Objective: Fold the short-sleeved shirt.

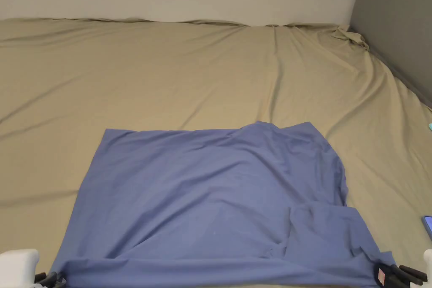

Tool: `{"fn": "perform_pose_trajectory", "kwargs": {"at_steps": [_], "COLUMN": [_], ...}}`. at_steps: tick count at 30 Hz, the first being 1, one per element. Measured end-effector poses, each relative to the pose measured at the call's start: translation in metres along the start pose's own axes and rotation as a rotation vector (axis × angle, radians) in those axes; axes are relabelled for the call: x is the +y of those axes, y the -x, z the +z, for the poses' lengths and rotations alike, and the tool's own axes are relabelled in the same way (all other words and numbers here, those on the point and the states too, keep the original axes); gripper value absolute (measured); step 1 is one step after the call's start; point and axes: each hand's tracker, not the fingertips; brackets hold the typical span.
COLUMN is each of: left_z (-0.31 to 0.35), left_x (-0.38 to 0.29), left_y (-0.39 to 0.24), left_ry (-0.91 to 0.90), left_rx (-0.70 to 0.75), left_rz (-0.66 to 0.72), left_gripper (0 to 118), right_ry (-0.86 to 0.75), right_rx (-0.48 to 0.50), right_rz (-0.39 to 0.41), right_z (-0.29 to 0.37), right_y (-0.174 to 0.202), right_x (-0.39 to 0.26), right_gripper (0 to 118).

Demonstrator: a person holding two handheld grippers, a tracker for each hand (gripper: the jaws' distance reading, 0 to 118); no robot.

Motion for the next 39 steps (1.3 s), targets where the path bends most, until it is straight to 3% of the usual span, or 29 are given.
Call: {"fn": "perform_pose_trajectory", "kwargs": {"at_steps": [3,4,5,6,7,9,12,13,14,15,16,17,19,25,29,31,32,38,39], "left_z": [-0.001,-0.001,0.002,0.006,0.014,0.038,0.085,0.099,0.113,0.124,0.134,0.136,0.137,0.106,0.062,0.034,0.017,-0.04,-0.043], "left_x": [-0.006,-0.004,-0.001,0.001,0.002,0.003,0.01,0.013,0.016,0.015,0.016,0.018,0.016,0.009,0.005,0.005,0.002,0.0,0.0], "left_y": [-0.005,-0.003,0.0,0.002,0.0,0.0,-0.012,-0.014,-0.015,-0.017,-0.02,-0.025,-0.029,-0.025,-0.01,-0.004,-0.002,0.0,0.0], "left_ry": [0.022,0.03,0.032,0.036,0.032,-0.02,-0.072,-0.105,-0.142,-0.175,-0.218,-0.219,-0.22,-0.139,-0.07,0.012,0.045,0.118,0.131], "left_rx": [0.014,0.012,0.004,-0.003,-0.016,-0.03,0.076,0.076,0.047,0.013,0.008,0.031,0.05,0.053,-0.018,-0.062,-0.054,0.017,-0.005], "left_rz": [-0.022,-0.026,-0.019,-0.01,0.002,-0.037,-0.122,-0.134,-0.126,-0.117,-0.114,-0.109,-0.092,-0.091,0.006,0.036,0.027,-0.047,-0.036], "left_gripper": [4,4,14,59,89,91,91,90,80,36,0,0,0,0,4,78,89,89,75], "right_ry": [0.013,0.026,0.069,0.094,0.11,0.024,0.005,-0.035,-0.059,-0.078,-0.097,-0.092,-0.141,-0.093,-0.072,-0.055,-0.042,0.021,0.031], "right_rx": [-0.011,-0.018,-0.046,-0.074,-0.062,-0.057,-0.074,-0.087,-0.092,-0.084,-0.069,-0.074,-0.074,-0.062,-0.046,-0.035,-0.027,-0.005,-0.005], "right_rz": [0.008,0.021,0.038,0.048,0.051,0.055,0.045,0.06,0.077,0.096,0.105,0.099,0.063,0.112,0.111,0.112,0.112,0.119,0.121], "right_z": [0.001,0.001,0.001,0.001,0.004,0.028,0.062,0.073,0.083,0.09,0.096,0.099,0.101,0.093,0.086,0.08,0.077,0.057,0.054], "right_y": [-0.002,0.001,0.004,0.007,0.01,0.017,0.034,0.041,0.043,0.049,0.055,0.06,0.064,0.072,0.077,0.079,0.081,0.092,0.093], "right_x": [0.0,0.005,0.012,0.016,0.018,0.021,0.032,0.035,0.037,0.038,0.039,0.04,0.036,0.038,0.037,0.036,0.035,0.029,0.028], "right_gripper": [5,13,42,103,118,118,118,117,110,74,25,3,2,2,2,2,2,2,2]}}
